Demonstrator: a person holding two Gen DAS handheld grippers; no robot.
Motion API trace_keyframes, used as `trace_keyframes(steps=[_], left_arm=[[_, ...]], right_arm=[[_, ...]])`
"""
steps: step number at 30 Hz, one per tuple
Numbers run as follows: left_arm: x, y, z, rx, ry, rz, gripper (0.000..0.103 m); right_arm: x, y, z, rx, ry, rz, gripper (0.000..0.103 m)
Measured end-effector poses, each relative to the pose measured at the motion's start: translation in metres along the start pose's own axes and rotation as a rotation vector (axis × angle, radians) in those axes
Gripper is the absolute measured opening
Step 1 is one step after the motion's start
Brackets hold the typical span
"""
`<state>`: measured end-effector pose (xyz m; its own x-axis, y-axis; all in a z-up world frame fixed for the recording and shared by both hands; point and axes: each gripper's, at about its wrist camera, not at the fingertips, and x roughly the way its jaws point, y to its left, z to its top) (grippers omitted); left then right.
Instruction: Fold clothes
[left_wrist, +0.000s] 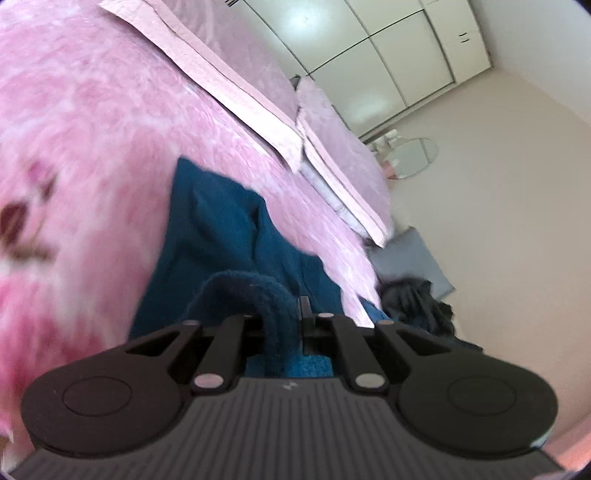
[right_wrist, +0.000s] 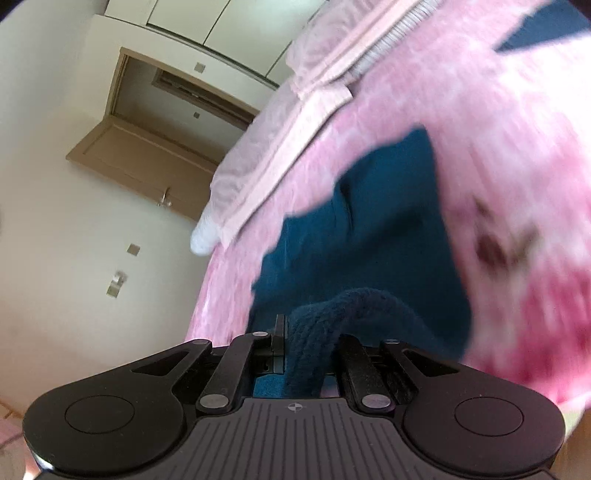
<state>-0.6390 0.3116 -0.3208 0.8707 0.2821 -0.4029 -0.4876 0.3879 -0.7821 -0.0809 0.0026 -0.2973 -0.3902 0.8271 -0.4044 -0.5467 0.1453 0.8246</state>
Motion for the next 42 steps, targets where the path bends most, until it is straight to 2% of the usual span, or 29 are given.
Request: trace_keyframes(steps=[3,5,6,7,9,10,11,13,16,20,23,24,27,30,33,35,37,40,41,42], left_arm=[[0.064,0.023,0.043,-0.046,0.012,0.051,0.011],[0.098,0.049,0.067,-0.107,0.016,0.124,0.017],[0.109,0.06,0.076,-0.132,0.01,0.157,0.018],[0.111,0.07,0.083,-0.161,-0.002,0.167,0.018],[0.11,0.086,0.093,-0.205,-0.031,0.158,0.018],[0.107,0.088,0.093,-0.189,-0.03,0.165,0.019],[0.103,0.089,0.092,-0.17,-0.028,0.175,0.019],[0.097,0.088,0.088,-0.108,-0.011,0.196,0.019],[0.09,0.08,0.076,0.029,0.025,0.212,0.019],[0.09,0.059,0.057,0.251,0.058,0.253,0.019],[0.097,0.046,0.047,0.335,0.078,0.278,0.02],[0.1,0.042,0.045,0.354,0.084,0.283,0.022],[0.109,0.034,0.045,0.423,0.067,0.307,0.024],[0.119,0.027,0.049,0.522,0.055,0.3,0.029],[0.132,0.02,0.051,0.622,0.076,0.286,0.029],[0.146,0.019,0.054,0.662,0.11,0.284,0.027],[0.159,0.028,0.065,0.584,0.117,0.286,0.027],[0.169,0.052,0.084,0.338,0.112,0.25,0.028],[0.172,0.06,0.091,0.254,0.109,0.237,0.028],[0.173,0.063,0.092,0.217,0.098,0.235,0.028]], right_arm=[[0.053,-0.02,0.054,0.08,-0.02,-0.055,0.005],[0.087,-0.043,0.082,0.178,-0.014,-0.11,0.006],[0.097,-0.054,0.089,0.224,-0.008,-0.135,0.009],[0.107,-0.066,0.096,0.269,-0.002,-0.159,0.017],[0.125,-0.088,0.108,0.356,0.005,-0.196,0.024],[0.121,-0.094,0.109,0.371,-0.012,-0.151,0.035],[0.114,-0.099,0.108,0.387,-0.033,-0.117,0.055],[0.094,-0.106,0.105,0.389,-0.091,-0.066,0.071],[0.058,-0.104,0.094,0.276,-0.181,-0.091,0.071],[0.026,-0.091,0.072,0.034,-0.239,-0.269,0.071],[0.035,-0.08,0.05,-0.16,-0.149,-0.414,0.071],[0.042,-0.074,0.043,-0.235,-0.12,-0.436,0.071],[0.064,-0.057,0.026,-0.439,-0.074,-0.469,0.071],[0.087,-0.043,0.02,-0.615,-0.096,-0.466,0.071],[0.112,-0.035,0.024,-0.751,-0.104,-0.44,0.071],[0.131,-0.037,0.034,-0.785,-0.085,-0.413,0.071],[0.152,-0.047,0.054,-0.703,-0.08,-0.393,0.071],[0.168,-0.072,0.087,-0.466,-0.084,-0.475,0.071],[0.17,-0.08,0.092,-0.396,-0.077,-0.461,0.071],[0.17,-0.086,0.095,-0.34,-0.072,-0.444,0.071]])
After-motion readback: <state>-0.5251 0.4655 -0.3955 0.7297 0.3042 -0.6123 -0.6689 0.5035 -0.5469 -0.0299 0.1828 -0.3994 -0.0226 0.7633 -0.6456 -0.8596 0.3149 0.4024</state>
